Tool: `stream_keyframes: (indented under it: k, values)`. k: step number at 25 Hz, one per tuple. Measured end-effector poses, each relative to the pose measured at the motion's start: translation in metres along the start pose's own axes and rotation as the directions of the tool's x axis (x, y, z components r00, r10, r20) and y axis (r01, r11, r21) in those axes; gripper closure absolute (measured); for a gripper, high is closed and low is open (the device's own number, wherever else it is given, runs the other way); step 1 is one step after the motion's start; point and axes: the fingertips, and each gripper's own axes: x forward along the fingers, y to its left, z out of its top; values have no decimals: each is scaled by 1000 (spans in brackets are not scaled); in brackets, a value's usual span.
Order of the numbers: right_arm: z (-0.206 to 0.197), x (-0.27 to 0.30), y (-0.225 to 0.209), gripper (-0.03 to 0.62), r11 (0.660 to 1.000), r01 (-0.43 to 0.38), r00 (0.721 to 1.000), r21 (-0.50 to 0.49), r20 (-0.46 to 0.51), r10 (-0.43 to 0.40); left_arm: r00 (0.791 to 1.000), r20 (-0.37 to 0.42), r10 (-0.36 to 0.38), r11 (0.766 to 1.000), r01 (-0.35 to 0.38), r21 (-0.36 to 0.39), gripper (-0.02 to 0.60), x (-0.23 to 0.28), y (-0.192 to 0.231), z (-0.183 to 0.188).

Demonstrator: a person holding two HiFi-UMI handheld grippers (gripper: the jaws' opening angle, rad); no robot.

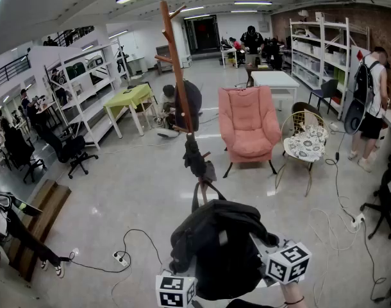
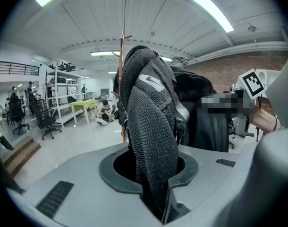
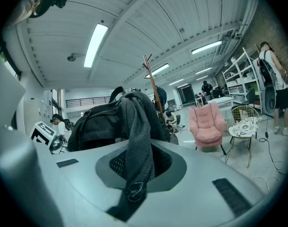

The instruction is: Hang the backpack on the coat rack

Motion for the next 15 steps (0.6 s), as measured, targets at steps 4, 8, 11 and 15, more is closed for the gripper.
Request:
stream_keyframes:
  k: [4, 8, 11, 15]
  values:
    - [7, 2, -6, 557, 1000, -7, 1000, 10, 4, 7, 1000, 3, 3, 1000, -3, 4, 480, 4, -2, 9]
    - [7, 3, -9, 557, 1000, -15, 1000, 14, 1, 15, 1000, -1, 10, 1000, -10, 5, 480, 6, -4, 10]
    - [7, 5, -11, 557, 1000, -22, 1000, 13, -2, 22, 1000, -5, 19, 1000, -19, 1, 480, 6, -4, 9]
    - [8, 7, -15, 556, 999, -32, 999, 17, -8, 32, 1000, -7, 28, 1000, -28, -6, 480, 9, -6, 10]
